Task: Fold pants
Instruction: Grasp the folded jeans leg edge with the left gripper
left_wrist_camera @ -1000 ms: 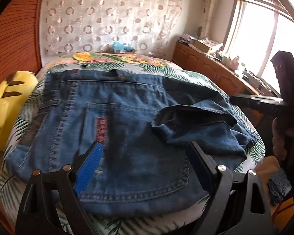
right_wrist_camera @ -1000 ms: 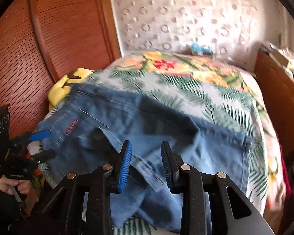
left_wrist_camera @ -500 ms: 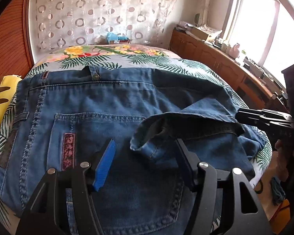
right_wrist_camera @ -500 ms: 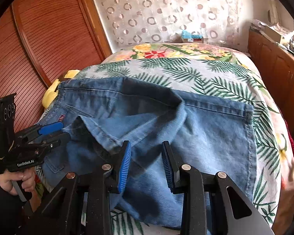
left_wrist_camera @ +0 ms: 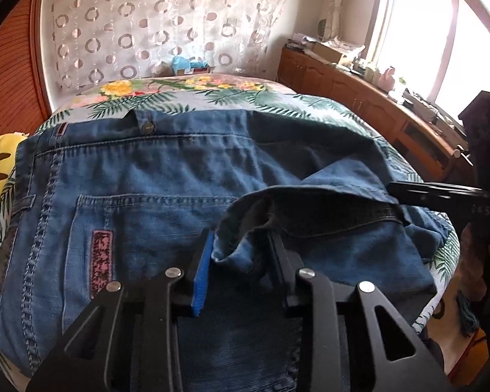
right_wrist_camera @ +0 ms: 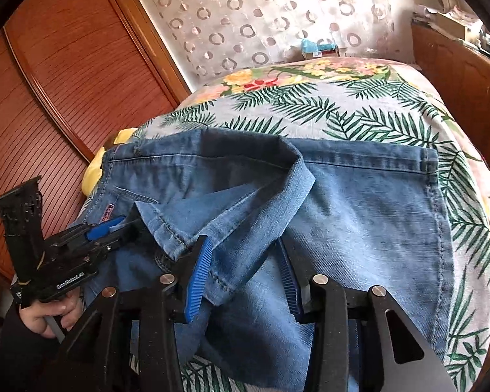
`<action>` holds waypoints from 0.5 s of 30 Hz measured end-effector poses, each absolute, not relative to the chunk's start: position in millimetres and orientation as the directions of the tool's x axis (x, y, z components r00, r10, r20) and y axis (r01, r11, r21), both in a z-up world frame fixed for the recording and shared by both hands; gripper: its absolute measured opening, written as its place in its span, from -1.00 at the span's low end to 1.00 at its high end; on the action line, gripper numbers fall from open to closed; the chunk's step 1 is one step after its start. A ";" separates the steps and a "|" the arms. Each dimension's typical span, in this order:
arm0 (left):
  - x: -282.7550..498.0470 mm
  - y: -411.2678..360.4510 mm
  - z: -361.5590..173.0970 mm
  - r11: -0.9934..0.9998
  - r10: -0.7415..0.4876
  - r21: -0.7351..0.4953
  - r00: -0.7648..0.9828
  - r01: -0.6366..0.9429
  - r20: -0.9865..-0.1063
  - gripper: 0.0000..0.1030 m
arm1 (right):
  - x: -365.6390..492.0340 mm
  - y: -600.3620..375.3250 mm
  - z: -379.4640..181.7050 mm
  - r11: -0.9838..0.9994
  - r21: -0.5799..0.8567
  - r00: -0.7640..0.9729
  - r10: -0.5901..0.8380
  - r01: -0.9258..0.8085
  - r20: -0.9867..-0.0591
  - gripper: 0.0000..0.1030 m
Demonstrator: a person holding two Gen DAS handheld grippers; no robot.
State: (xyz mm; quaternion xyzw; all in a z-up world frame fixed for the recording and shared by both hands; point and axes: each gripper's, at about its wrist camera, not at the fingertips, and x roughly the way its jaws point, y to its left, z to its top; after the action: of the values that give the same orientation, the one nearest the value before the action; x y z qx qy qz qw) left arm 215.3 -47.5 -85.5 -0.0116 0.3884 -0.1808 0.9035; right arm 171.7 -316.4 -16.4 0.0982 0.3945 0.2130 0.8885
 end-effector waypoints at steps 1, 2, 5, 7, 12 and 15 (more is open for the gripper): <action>216.3 -48.4 -86.5 0.933 -0.339 -0.163 0.628 0.321 -0.701 -0.35 | 173.7 -316.8 -17.5 0.886 0.356 0.592 0.463 -0.297 -0.659 -0.17; 218.8 -49.2 -88.8 0.934 -0.336 -0.164 0.621 0.318 -0.708 -0.35 | 175.6 -316.9 -17.7 0.881 0.372 0.588 0.473 -0.293 -0.656 -0.17; 225.5 -45.2 -96.8 0.931 -0.352 -0.207 0.588 0.301 -0.728 -0.35 | 179.1 -317.0 -17.5 0.873 0.392 0.581 0.487 -0.291 -0.652 -0.32; 225.5 -44.9 -96.3 0.928 -0.362 -0.223 0.588 0.298 -0.723 -0.35 | 178.4 -313.4 -15.5 0.875 0.381 0.586 0.483 -0.299 -0.651 -0.61; 216.0 -45.3 -91.4 0.929 -0.359 -0.208 0.610 0.307 -0.707 -0.69 | 169.3 -305.7 -3.6 0.875 0.335 0.622 0.483 -0.348 -0.616 -0.87; 206.4 -41.0 -82.0 0.922 -0.376 -0.211 0.626 0.324 -0.683 -0.75 | 166.2 -304.7 4.7 0.874 0.322 0.639 0.486 -0.364 -0.597 -0.89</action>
State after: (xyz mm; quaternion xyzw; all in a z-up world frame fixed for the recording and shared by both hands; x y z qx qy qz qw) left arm 206.4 -41.0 -82.0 -0.0340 0.3862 -0.1941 0.9011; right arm 166.2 -304.7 4.7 0.0862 0.3539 0.2356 0.9010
